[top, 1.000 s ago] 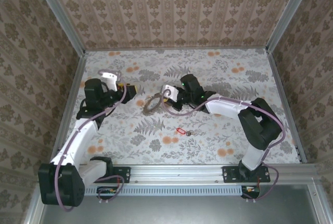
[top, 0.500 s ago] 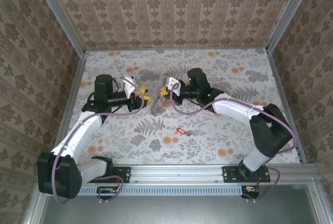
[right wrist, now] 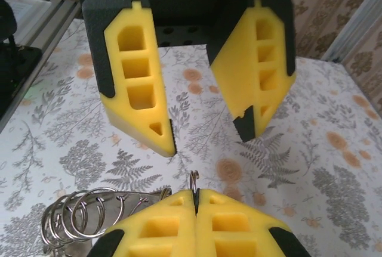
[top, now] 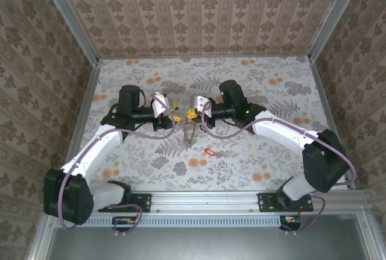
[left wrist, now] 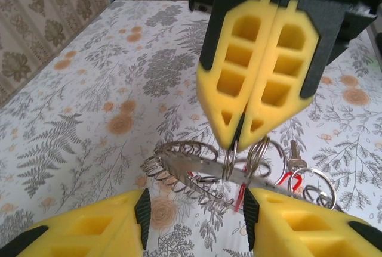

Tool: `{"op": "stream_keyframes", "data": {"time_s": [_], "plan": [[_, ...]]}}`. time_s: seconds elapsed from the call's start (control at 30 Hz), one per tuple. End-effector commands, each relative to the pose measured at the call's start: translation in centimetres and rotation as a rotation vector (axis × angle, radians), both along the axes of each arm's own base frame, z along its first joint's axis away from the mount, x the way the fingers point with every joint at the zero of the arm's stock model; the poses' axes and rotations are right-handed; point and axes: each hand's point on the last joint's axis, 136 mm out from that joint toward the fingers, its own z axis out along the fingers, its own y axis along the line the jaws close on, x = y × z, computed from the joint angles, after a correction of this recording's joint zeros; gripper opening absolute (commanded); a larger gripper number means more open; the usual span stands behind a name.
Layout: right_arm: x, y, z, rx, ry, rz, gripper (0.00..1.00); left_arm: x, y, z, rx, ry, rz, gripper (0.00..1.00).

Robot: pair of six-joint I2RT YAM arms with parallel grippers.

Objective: Put the keys on the keyring

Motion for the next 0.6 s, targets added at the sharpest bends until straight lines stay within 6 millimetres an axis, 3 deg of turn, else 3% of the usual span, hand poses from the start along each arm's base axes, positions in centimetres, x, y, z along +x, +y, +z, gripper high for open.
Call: {"op": "stream_keyframes", "data": {"time_s": [0.0,0.3,0.4,0.5,0.57], "plan": [[-1.2,0.5,3.3,0.033,-0.063,0.066,0.0,-1.1,-1.0,1.3,0.0,-0.056,-0.073,0.44],[-1.3,0.5,4.3,0.041,-0.079,0.058,0.0,-1.5,-1.5,-0.1,0.012,-0.027,-0.086,0.4],[-1.4,0.5,4.4,0.041,-0.08,0.06,0.0,-1.4,-1.6,-0.2,0.021,-0.028,-0.089,0.27],[-1.5,0.6,4.6,0.043,-0.082,0.059,0.0,-1.3,-1.6,-0.2,0.033,-0.027,-0.097,0.24],[-1.5,0.5,4.7,0.043,-0.083,0.058,0.0,-1.2,-1.6,-0.1,0.031,-0.033,-0.098,0.16]]}}
